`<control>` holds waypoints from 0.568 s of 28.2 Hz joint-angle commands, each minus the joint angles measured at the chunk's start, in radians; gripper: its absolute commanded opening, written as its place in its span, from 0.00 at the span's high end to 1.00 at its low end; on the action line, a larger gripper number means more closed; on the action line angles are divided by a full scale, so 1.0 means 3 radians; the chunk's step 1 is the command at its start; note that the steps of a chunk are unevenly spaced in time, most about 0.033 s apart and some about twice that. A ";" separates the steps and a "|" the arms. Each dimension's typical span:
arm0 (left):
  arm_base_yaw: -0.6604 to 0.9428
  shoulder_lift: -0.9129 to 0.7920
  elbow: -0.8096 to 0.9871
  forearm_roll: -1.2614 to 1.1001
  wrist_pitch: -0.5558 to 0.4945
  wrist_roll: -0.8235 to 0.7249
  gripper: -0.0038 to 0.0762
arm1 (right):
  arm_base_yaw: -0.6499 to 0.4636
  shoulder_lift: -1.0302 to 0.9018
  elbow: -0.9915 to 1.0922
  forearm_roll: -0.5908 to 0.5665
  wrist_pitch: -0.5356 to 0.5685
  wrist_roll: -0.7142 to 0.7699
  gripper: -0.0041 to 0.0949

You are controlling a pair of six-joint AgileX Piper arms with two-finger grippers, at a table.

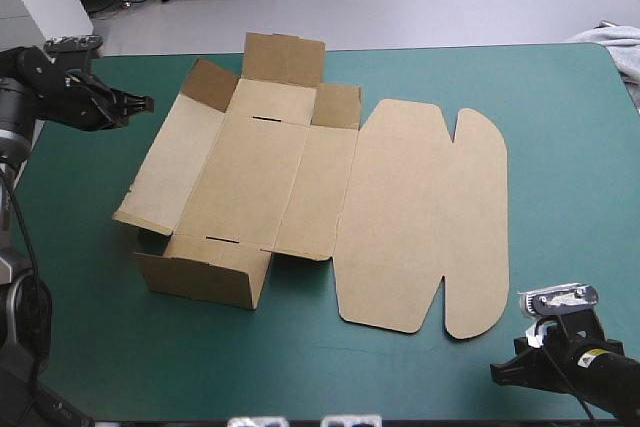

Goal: Fold the box

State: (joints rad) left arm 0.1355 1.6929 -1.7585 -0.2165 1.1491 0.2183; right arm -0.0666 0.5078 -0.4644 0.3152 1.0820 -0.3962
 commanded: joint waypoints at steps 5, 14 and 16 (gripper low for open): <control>0.0637 0.0168 -0.0120 -0.0592 0.0121 0.0197 0.96 | 0.0007 0.0021 -0.0078 0.0060 -0.0108 -0.0006 0.98; 0.0915 0.0468 -0.0120 -0.0585 0.0382 0.0550 0.96 | 0.0007 0.0021 -0.0078 0.0060 -0.0108 -0.0006 0.98; 0.0907 0.0539 -0.0120 -0.0654 0.0420 0.0766 0.96 | 0.0007 0.0021 -0.0078 0.0060 -0.0108 0.0000 0.98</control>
State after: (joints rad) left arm 0.4097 1.8887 -1.7628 -0.3546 1.2336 0.3956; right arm -0.0666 0.5078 -0.4644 0.3152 1.0820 -0.3932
